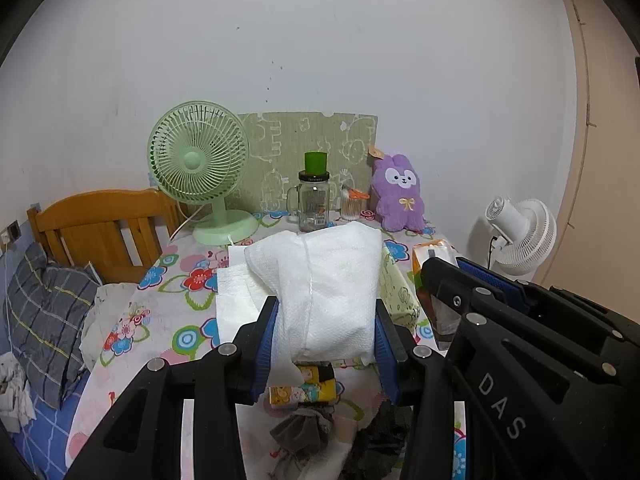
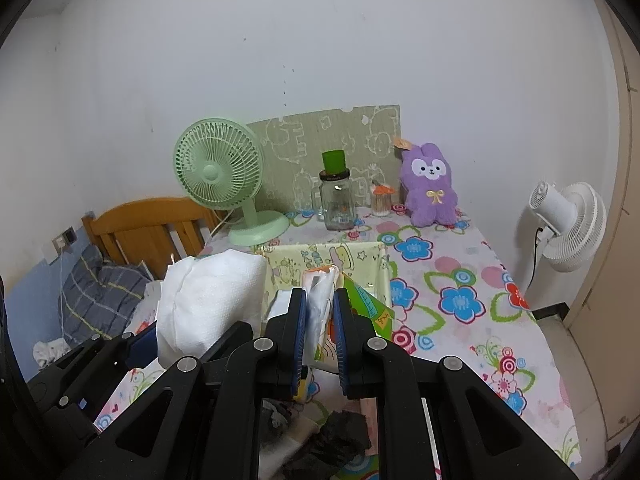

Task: Organize soft objects
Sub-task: 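Lift the white towel with the left gripper while the right gripper carries the packet toward the box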

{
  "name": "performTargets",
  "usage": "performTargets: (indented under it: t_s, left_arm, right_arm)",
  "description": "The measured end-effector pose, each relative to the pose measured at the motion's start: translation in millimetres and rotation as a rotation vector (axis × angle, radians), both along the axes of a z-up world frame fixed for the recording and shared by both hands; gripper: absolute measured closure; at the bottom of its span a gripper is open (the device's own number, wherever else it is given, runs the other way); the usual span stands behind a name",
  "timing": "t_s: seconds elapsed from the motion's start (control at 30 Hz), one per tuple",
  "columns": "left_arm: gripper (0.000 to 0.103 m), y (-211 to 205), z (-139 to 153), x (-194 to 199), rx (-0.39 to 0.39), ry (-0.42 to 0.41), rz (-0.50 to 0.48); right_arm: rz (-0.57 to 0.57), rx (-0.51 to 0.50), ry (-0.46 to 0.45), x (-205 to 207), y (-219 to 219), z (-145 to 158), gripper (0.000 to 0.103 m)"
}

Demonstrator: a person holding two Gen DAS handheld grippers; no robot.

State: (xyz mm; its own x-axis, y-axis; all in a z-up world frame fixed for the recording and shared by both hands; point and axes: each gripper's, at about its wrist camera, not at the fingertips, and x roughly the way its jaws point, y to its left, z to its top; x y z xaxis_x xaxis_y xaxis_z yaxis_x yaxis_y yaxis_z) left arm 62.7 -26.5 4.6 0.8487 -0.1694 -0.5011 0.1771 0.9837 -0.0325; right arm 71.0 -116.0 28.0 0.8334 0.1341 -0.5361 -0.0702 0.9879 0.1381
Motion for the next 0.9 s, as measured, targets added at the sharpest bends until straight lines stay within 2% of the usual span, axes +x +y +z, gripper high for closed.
performTargets:
  t_s: [0.9]
  left_arm:
    - [0.058,-1.1,3.5,83.6,-0.01,0.006,0.003]
  right_arm:
    - [0.023,-0.007,-0.001,89.1,-0.7,-0.6,0.086]
